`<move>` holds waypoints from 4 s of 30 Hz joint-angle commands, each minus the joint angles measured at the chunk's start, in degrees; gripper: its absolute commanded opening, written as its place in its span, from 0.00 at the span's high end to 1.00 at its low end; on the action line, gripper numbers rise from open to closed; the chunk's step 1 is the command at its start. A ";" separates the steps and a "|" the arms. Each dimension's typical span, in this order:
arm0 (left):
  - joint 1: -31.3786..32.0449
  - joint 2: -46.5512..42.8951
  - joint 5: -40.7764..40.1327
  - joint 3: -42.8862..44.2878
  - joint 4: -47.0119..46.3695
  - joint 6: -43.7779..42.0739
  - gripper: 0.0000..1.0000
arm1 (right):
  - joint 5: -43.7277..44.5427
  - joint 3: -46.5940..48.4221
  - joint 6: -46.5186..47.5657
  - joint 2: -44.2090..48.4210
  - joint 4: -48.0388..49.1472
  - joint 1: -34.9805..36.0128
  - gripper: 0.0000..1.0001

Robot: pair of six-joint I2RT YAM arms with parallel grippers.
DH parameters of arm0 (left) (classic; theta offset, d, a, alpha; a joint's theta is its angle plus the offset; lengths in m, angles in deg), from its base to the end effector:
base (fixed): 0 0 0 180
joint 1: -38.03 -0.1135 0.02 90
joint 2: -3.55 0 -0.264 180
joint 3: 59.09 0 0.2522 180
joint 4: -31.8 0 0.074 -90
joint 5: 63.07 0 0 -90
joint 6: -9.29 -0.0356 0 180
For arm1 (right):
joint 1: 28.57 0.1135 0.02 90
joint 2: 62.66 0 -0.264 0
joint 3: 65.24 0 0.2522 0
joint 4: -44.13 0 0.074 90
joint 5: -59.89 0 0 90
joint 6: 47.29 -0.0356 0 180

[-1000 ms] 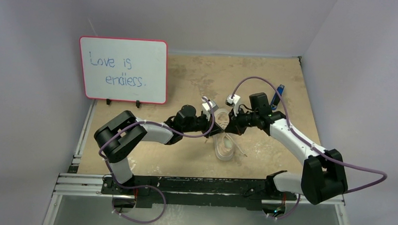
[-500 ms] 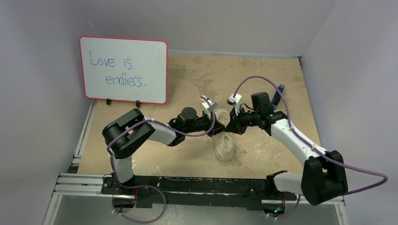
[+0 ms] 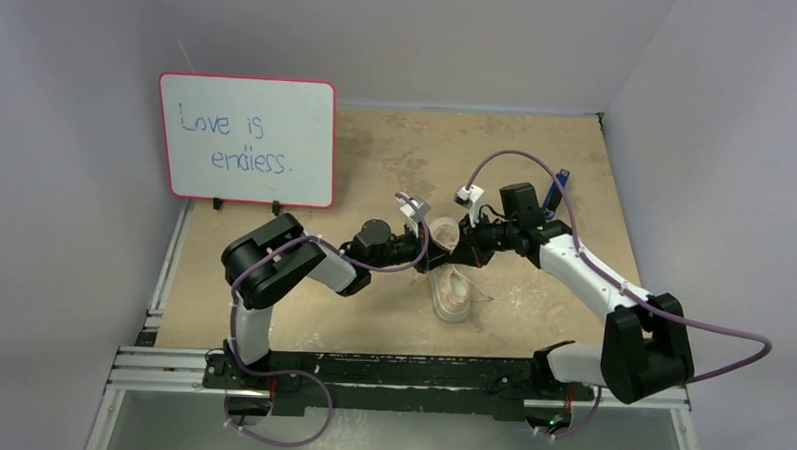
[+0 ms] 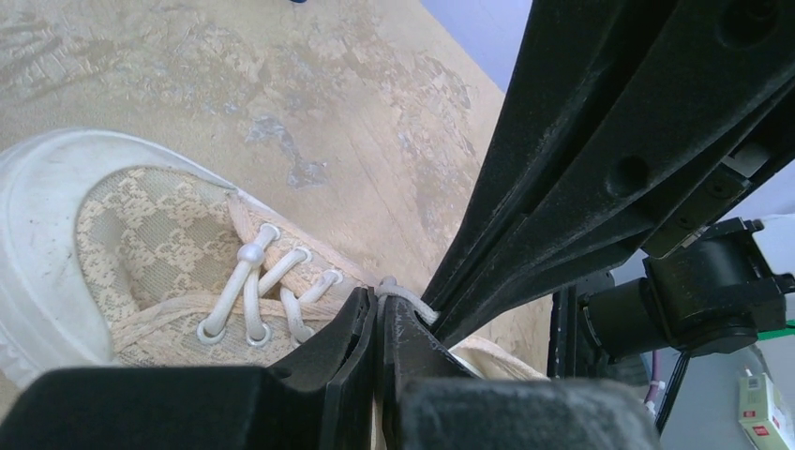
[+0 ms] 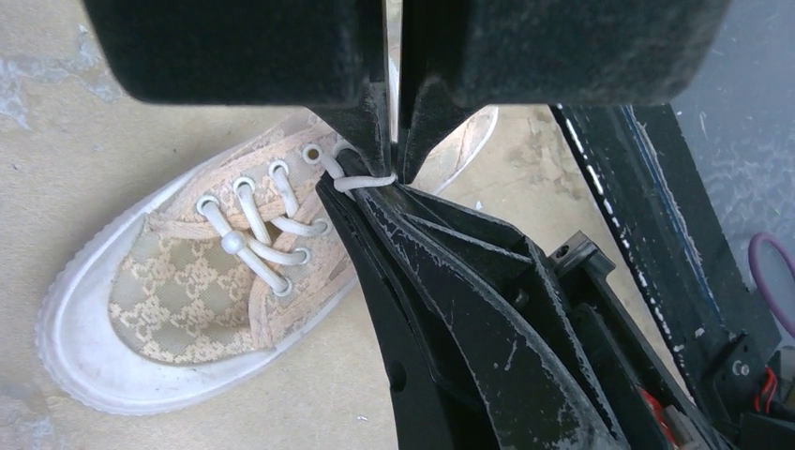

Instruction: Tie the shoes

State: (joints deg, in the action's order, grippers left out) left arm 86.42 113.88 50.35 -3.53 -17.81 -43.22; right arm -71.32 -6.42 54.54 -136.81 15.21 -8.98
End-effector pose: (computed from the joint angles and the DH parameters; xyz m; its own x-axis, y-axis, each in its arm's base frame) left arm 0.2308 -0.2811 0.1455 -0.6249 -0.1374 -0.7685 0.7166 0.2896 -0.6345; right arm 0.2402 0.1104 0.2305 -0.5006 -0.3419 -0.7953 -0.8168 0.4909 0.3031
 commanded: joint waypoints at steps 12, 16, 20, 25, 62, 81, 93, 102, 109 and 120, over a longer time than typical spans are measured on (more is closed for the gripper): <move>1.28 4.19 5.34 -1.81 -18.95 8.58 1.00 | -1.13 10.47 -3.25 3.86 -9.88 0.90 0.54; 1.09 4.40 5.38 -1.94 -18.98 8.54 1.00 | 0.66 10.30 -6.50 8.13 -13.88 -2.40 0.43; 0.92 4.44 5.66 -2.15 -18.65 8.34 1.00 | 4.49 11.62 -12.84 9.31 -17.85 -7.07 0.37; 0.80 4.46 5.92 -2.32 -18.10 8.06 1.00 | 5.55 12.98 -23.31 3.78 -24.24 -13.65 0.45; -0.62 10.29 5.62 -2.68 -31.79 17.26 1.00 | -23.52 -16.76 -44.53 -2.59 27.32 -19.47 0.67; -0.66 10.62 5.67 -1.43 -32.30 18.14 1.00 | -23.65 -16.51 -44.27 -6.56 28.17 -18.56 0.73; -0.81 10.79 5.90 -0.75 -32.07 18.41 1.00 | -25.42 -16.19 -44.74 -6.94 28.97 -16.62 0.72; -0.88 10.70 6.34 -0.47 -31.91 18.58 1.00 | -27.16 -16.32 -46.28 -7.29 31.77 -15.89 0.93; -1.01 6.94 5.31 -2.31 -26.18 14.33 0.89 | -25.07 -15.58 -44.15 -4.37 26.52 -15.99 1.00; -2.24 -5.18 4.50 -7.69 -8.12 3.38 0.41 | -23.54 -13.92 -39.58 -3.99 21.49 -16.52 1.00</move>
State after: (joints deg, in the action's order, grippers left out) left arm 84.64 113.83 55.05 -10.24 -31.32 -33.75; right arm -94.23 -22.16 12.78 -142.04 38.79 -25.52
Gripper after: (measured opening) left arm 0.504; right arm 0.007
